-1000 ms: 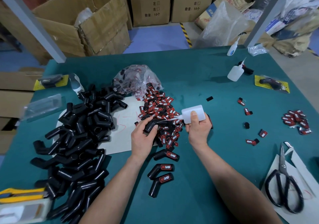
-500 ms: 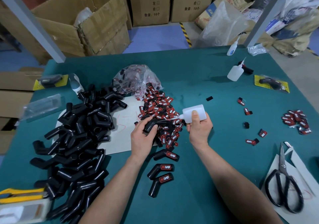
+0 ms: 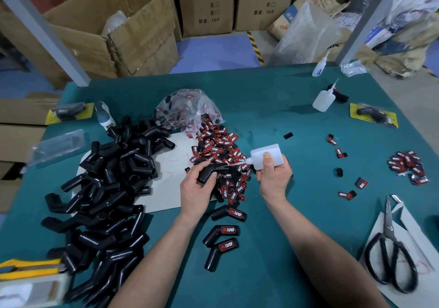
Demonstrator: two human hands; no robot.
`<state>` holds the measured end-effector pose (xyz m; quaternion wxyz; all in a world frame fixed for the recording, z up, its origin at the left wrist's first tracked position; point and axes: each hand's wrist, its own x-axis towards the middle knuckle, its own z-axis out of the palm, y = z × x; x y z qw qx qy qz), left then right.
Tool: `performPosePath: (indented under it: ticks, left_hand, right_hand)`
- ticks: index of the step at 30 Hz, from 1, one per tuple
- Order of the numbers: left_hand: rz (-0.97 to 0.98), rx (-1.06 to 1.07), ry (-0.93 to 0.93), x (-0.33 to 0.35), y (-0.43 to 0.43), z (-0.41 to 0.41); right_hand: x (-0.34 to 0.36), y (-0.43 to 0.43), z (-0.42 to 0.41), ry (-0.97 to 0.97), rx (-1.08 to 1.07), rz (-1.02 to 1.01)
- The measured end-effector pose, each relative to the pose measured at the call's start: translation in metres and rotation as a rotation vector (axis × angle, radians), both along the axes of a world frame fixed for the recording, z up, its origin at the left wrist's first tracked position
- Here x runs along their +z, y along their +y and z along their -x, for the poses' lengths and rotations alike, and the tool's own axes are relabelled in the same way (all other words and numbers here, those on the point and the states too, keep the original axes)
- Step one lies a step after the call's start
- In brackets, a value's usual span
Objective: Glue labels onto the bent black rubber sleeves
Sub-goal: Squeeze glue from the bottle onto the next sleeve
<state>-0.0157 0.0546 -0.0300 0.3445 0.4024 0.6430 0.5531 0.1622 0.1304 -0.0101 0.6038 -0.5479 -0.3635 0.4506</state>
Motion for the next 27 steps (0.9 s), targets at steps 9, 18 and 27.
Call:
performPosePath:
  ticks: [9,18,27]
  left_hand:
    - [0.035,0.009,0.007,-0.0012,0.0008,0.0006]
    - [0.011,0.003,0.048,-0.0003,0.0003,0.0002]
    - [-0.057,-0.02,0.069,-0.001,0.0017,0.0007]
  right_hand:
    - [0.0023,-0.0003,0.0022,0.022,0.0,0.001]
    - [0.0072,-0.003,0.0032,0.032,0.005,-0.012]
    - [0.0069,-0.0035,0.0029,0.005,0.016,-0.026]
